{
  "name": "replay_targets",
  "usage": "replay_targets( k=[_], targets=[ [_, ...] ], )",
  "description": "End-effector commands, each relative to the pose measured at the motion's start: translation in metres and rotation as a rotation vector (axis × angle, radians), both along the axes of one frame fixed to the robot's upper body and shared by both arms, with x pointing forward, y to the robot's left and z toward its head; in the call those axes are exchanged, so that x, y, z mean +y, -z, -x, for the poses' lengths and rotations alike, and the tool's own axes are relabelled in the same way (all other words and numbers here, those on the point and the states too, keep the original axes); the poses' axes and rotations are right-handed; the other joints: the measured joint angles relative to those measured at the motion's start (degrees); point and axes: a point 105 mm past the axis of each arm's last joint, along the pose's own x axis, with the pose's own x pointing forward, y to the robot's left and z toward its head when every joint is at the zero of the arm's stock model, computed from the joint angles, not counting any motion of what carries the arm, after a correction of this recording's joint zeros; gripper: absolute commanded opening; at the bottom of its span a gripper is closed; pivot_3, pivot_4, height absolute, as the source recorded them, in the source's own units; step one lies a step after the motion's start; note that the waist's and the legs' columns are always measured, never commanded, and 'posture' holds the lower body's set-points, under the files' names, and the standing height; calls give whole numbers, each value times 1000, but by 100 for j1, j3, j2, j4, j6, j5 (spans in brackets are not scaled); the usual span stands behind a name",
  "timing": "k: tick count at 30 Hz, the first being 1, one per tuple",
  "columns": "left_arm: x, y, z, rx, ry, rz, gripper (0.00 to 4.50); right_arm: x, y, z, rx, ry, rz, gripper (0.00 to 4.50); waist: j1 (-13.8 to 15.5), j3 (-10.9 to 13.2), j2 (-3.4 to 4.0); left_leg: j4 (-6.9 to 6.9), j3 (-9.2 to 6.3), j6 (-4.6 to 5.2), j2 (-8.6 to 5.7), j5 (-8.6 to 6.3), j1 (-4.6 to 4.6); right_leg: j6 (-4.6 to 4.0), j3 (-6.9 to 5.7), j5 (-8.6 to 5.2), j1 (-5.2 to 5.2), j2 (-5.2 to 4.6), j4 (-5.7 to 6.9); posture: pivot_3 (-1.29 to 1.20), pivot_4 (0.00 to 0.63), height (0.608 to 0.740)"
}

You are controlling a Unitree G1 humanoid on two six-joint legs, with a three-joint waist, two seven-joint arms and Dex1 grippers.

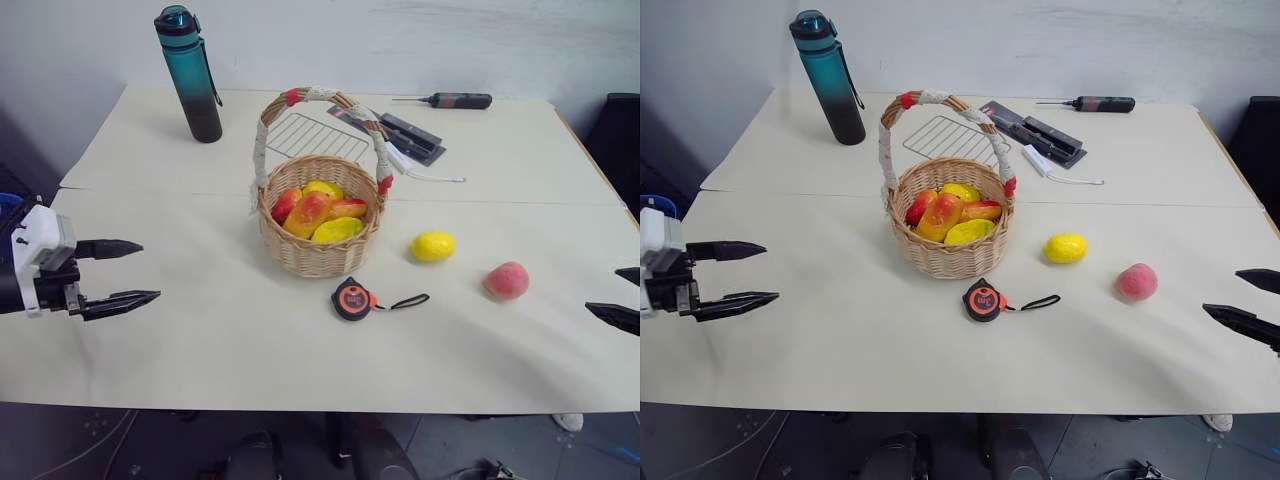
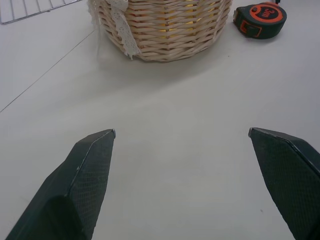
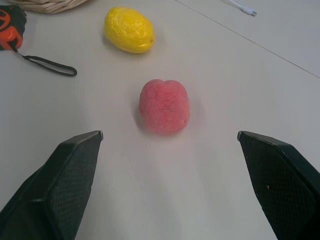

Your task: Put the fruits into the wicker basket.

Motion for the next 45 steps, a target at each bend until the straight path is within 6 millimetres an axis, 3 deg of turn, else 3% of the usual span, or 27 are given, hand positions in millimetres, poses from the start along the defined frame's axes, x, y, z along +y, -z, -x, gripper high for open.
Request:
replay_targets(
  k=[1,18,20,22,25,30,34,38,41,45],
  targets=[
    [-1,-6,0,-38,12,-4,4500,4,-7,-3,-38,-1,-5,4471,-10,0,1,-1,0,0,0,0,0,0,0,0,0,0,0,0,150,740],
    [-4,-5,-5,-81,-8,-35,4500,10,-8,-9,-57,10,50,4471,-7,-1,3,1,3,-1,0,1,1,3,0,2,0,0,4,0,150,740],
    [-9,-7,-5,-76,3,-7,4500,18,-18,-13,-86,-12,34,4471,-6,-1,3,3,3,-1,0,1,1,3,1,2,0,0,4,0,150,740],
    [-22,-17,-4,-72,45,50,4500,32,-28,-17,-108,-62,31,4471,-8,0,6,6,6,-1,0,1,0,4,3,3,0,0,6,0,150,740],
    [-55,-33,7,-40,189,133,4500,68,-36,-23,-98,-215,20,4471,-8,1,6,14,4,-1,0,3,0,8,3,5,1,0,13,0,150,740],
    [-96,-36,26,12,384,101,4500,133,-37,-37,-96,-452,2,4471,-28,8,19,15,4,-4,0,4,1,9,3,6,1,0,21,0,150,740],
    [-123,-33,36,15,519,56,4500,194,-11,-42,-76,-590,-23,4471,-9,9,19,19,-14,-18,-1,12,0,5,2,3,-5,8,39,0,150,740],
    [-137,-32,38,13,566,42,4500,235,21,-41,-27,-551,-66,4471,4,10,22,21,-20,-43,-5,21,-7,0,3,0,-18,9,65,0,150,740],
    [-142,-31,36,8,577,32,4500,258,40,-38,18,-513,-64,4471,4,10,20,40,-15,-59,-7,30,-24,0,7,-4,-41,6,92,0,150,740],
    [-146,-32,35,5,585,31,4500,267,56,-54,16,-365,-33,4471,-24,7,16,60,-13,-58,-6,30,-26,-2,10,-7,-43,6,104,0,150,740]
  ],
)
